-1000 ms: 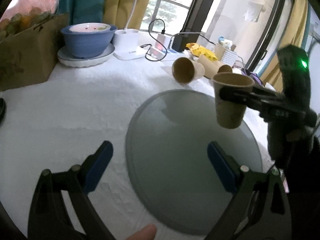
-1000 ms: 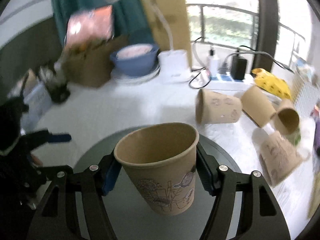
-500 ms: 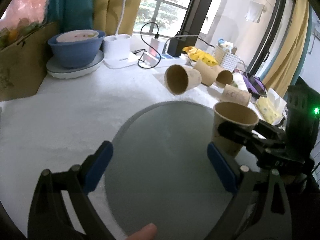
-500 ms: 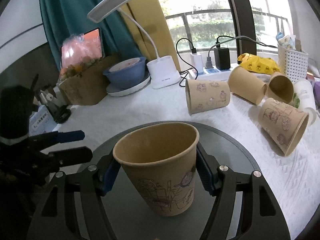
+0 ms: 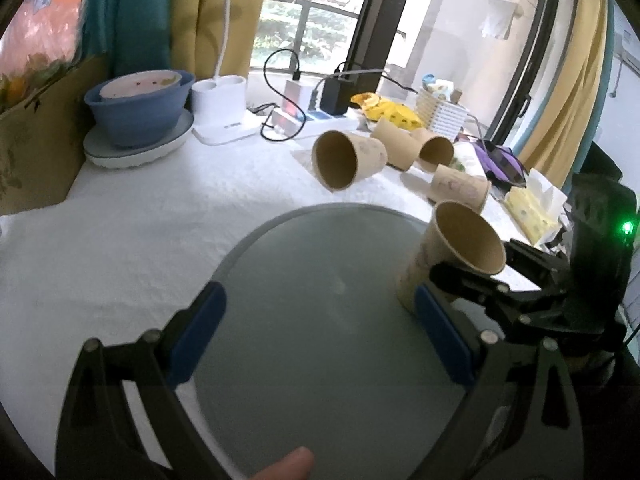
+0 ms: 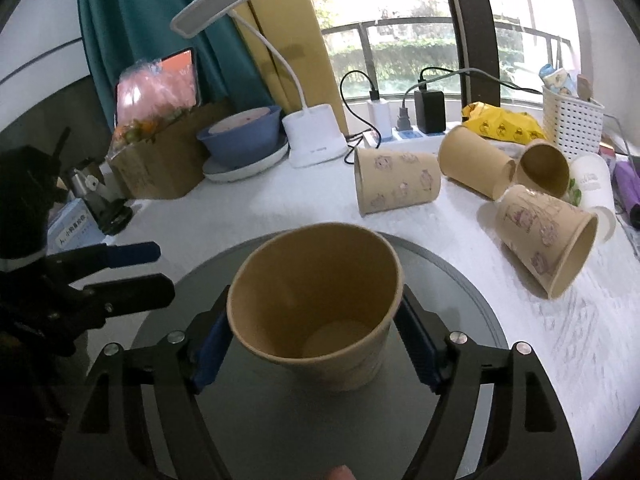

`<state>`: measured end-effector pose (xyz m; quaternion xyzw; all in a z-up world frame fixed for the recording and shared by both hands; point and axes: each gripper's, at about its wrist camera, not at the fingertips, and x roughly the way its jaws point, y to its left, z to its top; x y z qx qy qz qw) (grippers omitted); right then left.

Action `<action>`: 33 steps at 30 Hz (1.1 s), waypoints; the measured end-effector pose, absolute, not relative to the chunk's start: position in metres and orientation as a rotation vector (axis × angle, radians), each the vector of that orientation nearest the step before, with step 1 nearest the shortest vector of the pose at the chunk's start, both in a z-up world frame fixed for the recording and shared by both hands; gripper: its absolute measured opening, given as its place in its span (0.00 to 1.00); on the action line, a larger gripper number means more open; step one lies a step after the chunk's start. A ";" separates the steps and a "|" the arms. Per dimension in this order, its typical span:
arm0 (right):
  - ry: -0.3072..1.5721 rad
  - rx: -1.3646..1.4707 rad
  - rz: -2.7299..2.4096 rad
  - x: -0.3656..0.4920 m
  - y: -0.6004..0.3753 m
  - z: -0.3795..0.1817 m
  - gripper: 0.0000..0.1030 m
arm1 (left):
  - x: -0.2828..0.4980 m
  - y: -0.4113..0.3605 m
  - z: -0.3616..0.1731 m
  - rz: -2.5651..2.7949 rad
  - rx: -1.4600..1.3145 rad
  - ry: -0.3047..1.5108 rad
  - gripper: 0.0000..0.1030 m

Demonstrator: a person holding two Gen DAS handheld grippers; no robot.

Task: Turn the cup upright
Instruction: 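Rotate the cup rim-up with the right gripper and lower it onto the mat, then open the right gripper and pull it back from the upright cup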

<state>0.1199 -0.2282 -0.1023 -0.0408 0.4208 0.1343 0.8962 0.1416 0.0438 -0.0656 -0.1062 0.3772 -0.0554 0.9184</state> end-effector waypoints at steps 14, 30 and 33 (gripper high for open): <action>0.854 -0.127 0.212 0.086 -0.224 -0.085 0.78 | 0.108 0.033 -0.049 -0.115 -0.194 0.704 0.93; 0.785 -0.159 0.165 0.030 -0.210 -0.047 0.78 | 0.052 0.012 -0.021 -0.050 -0.147 0.595 0.93; 0.761 -0.163 0.150 0.018 -0.207 -0.036 0.78 | 0.040 0.006 -0.013 -0.064 -0.139 0.559 0.93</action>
